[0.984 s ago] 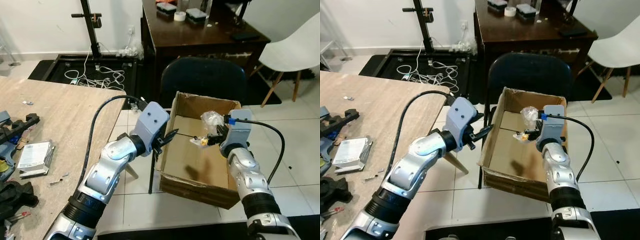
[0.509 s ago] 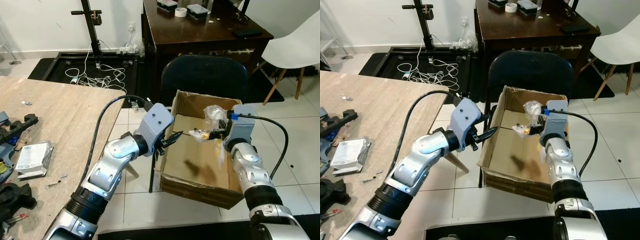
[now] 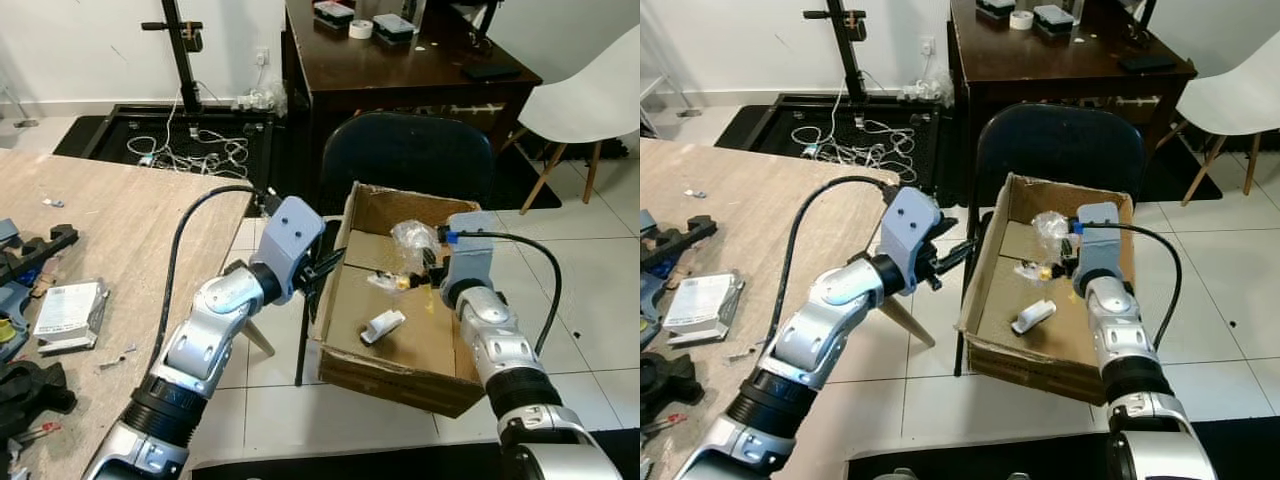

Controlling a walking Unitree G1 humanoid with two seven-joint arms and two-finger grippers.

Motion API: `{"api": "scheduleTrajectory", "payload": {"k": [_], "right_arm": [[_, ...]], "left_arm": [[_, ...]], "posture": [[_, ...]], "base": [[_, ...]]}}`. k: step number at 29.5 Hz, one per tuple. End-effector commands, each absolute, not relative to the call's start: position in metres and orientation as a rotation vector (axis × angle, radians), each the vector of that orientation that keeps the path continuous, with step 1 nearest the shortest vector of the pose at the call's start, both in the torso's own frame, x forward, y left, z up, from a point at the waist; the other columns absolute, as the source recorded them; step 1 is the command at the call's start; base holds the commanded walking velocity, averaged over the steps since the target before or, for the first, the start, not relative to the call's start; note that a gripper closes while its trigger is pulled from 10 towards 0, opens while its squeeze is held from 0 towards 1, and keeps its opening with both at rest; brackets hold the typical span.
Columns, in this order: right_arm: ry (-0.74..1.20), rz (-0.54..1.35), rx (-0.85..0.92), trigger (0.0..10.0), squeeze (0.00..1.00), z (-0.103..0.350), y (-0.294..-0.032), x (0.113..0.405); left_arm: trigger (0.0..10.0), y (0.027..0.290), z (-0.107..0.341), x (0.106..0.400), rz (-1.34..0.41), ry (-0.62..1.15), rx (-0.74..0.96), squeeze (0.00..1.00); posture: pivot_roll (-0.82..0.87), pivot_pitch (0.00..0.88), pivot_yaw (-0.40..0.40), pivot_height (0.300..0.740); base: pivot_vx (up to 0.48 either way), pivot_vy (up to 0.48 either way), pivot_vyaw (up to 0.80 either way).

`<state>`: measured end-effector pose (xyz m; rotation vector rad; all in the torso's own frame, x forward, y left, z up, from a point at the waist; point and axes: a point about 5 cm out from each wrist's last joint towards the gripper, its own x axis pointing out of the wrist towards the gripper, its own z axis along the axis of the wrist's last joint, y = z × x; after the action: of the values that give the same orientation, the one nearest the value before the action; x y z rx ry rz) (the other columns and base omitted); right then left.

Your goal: Picking trash to rubbish bin

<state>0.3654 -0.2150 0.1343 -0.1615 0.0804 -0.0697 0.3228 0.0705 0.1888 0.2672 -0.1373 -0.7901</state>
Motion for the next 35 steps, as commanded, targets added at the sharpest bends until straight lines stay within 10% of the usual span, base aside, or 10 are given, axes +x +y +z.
{"api": "scheduleTrajectory", "payload": {"k": [1, 7, 8, 16, 19, 22, 23, 24, 34, 35], "right_arm": [[0.082, -0.057, -0.139, 10.0, 0.87, 0.132, -0.216, 0.364], [0.138, -0.095, -0.196, 10.0, 1.00, 0.127, -0.222, 0.363], [0.199, -0.099, -0.096, 10.0, 0.00, 0.120, -0.224, 0.362], [0.336, -0.166, -0.439, 10.0, 0.00, 0.107, -0.252, 0.356], [0.349, -0.227, -0.008, 10.0, 0.00, 0.102, -0.250, 0.356], [0.377, -0.226, -0.166, 10.0, 0.00, 0.101, -0.256, 0.354], [0.386, -0.254, 0.353, 10.0, 0.00, 0.094, -0.252, 0.353], [0.434, -0.260, -0.247, 10.0, 0.00, 0.096, -0.266, 0.349], [0.431, -0.366, -0.047, 10.0, 0.00, 0.087, -0.283, 0.338], [0.421, -0.417, 0.244, 10.0, 0.00, 0.085, -0.280, 0.339]], "left_arm": [[10.0, 0.070, 0.184, 0.321, -0.796, -0.120, 0.269, 0.00], [10.0, 0.070, 0.187, 0.323, -0.794, -0.128, 0.280, 0.00], [10.0, 0.069, 0.186, 0.324, -0.796, -0.128, 0.279, 0.00], [10.0, 0.067, 0.185, 0.324, -0.788, -0.126, 0.272, 0.00], [10.0, 0.068, 0.185, 0.323, -0.787, -0.125, 0.268, 0.00], [10.0, 0.068, 0.185, 0.323, -0.785, -0.125, 0.268, 0.00], [10.0, 0.068, 0.184, 0.323, -0.781, -0.124, 0.269, 0.00], [10.0, 0.068, 0.184, 0.324, -0.779, -0.124, 0.270, 0.00], [10.0, 0.070, 0.184, 0.324, -0.773, -0.121, 0.274, 0.00], [10.0, 0.069, 0.183, 0.323, -0.775, -0.120, 0.274, 0.00]], "posture": [[0.10, 0.102, 0.005, 0.740], [0.11, 0.101, 0.006, 0.740], [0.10, 0.097, 0.009, 0.740], [0.09, 0.096, 0.002, 0.740], [0.09, 0.096, 0.002, 0.740], [0.09, 0.096, 0.001, 0.740], [0.10, 0.097, -0.001, 0.740], [0.10, 0.097, -0.005, 0.740], [0.09, 0.100, -0.001, 0.740], [0.09, 0.100, -0.001, 0.740]], "base": [[0.000, 0.000, 0.00], [0.000, 0.000, 0.00], [0.000, 0.000, 0.00], [0.000, 0.000, 0.00], [0.000, 0.000, 0.00], [0.000, 0.000, 0.00], [0.000, 0.000, 0.00], [0.000, 0.000, 0.00], [0.000, 0.000, 0.00], [0.000, 0.000, 0.00]]}}
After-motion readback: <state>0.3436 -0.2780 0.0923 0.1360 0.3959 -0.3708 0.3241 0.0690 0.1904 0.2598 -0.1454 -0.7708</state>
